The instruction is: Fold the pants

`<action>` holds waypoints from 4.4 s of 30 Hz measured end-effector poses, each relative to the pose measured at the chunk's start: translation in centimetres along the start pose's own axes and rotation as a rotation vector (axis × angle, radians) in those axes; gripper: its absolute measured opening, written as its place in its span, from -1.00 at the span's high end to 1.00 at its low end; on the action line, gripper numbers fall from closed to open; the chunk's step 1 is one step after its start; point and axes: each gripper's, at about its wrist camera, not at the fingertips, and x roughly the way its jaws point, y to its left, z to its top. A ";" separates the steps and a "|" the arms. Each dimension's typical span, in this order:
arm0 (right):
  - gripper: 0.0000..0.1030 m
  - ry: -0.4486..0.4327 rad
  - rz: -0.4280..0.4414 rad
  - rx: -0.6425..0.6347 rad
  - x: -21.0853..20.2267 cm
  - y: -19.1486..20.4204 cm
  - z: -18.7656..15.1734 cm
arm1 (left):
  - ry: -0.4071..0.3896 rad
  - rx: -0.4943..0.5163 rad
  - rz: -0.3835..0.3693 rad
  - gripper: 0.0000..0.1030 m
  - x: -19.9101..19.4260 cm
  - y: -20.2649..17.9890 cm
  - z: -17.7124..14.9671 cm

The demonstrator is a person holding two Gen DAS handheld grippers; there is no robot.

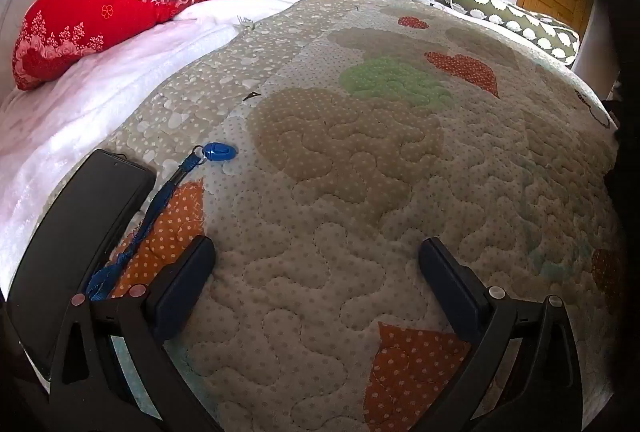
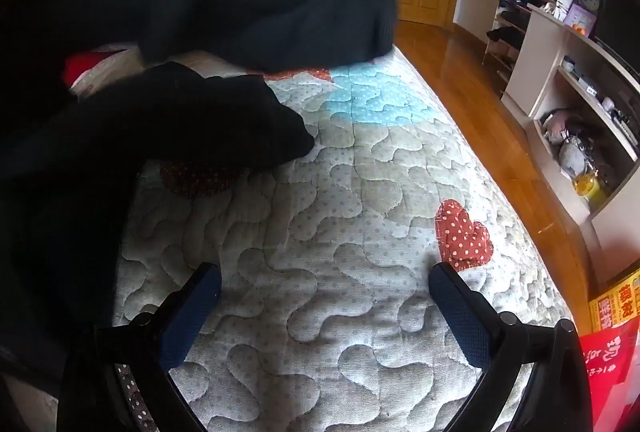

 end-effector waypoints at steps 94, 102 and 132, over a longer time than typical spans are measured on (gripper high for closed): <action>-0.98 -0.136 0.201 0.082 -6.1 0.2 -0.8 | 0.019 -0.082 -0.222 -0.98 -7.7 -1.8 -3.9; -0.97 -0.126 0.319 0.194 -5.1 -2.0 0.9 | 0.071 -0.106 -0.271 -0.98 -6.0 -4.0 -2.8; 0.75 -0.251 0.438 0.456 -6.2 -7.5 0.8 | 0.115 -0.195 -0.390 0.66 -5.9 -1.5 -0.1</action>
